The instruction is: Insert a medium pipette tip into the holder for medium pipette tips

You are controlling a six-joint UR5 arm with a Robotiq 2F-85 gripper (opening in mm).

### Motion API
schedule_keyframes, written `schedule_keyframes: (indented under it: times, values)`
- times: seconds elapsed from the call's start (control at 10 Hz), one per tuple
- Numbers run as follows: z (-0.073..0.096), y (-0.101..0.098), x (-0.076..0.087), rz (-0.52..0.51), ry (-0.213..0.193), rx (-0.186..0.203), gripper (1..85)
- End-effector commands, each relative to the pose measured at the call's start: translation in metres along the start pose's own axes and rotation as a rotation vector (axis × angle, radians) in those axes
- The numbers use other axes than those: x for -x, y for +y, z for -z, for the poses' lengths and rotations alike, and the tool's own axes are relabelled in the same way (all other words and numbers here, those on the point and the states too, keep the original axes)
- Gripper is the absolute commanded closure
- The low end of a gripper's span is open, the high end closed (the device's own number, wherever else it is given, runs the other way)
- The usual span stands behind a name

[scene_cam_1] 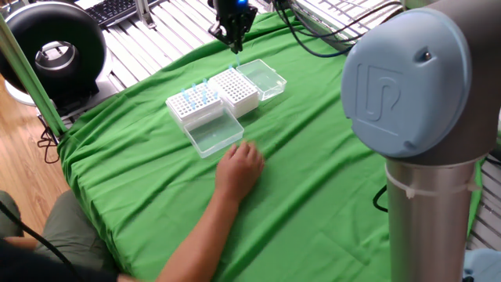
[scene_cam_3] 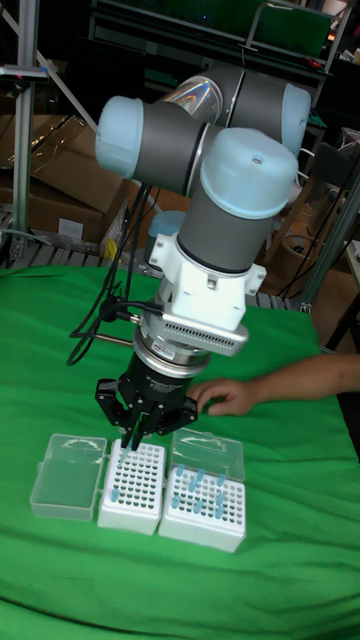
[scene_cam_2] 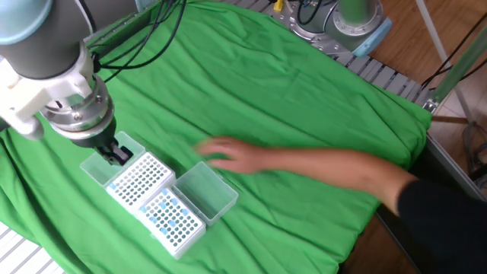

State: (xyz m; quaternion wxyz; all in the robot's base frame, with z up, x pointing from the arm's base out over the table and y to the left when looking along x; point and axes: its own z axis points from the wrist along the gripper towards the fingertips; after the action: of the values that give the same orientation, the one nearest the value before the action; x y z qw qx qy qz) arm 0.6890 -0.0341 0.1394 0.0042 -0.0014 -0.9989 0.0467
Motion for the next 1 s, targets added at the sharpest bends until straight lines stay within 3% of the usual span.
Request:
schedule_keyframes:
  times: [0.0,0.4,0.9]
  values:
    - [0.001,0.020,0.014,-0.031,-0.023,0.027,84.7]
    - [-0.005,0.033,0.032,-0.030,-0.060,0.057,84.7]
    - [-0.016,0.024,0.038,0.012,-0.093,0.059,84.7]
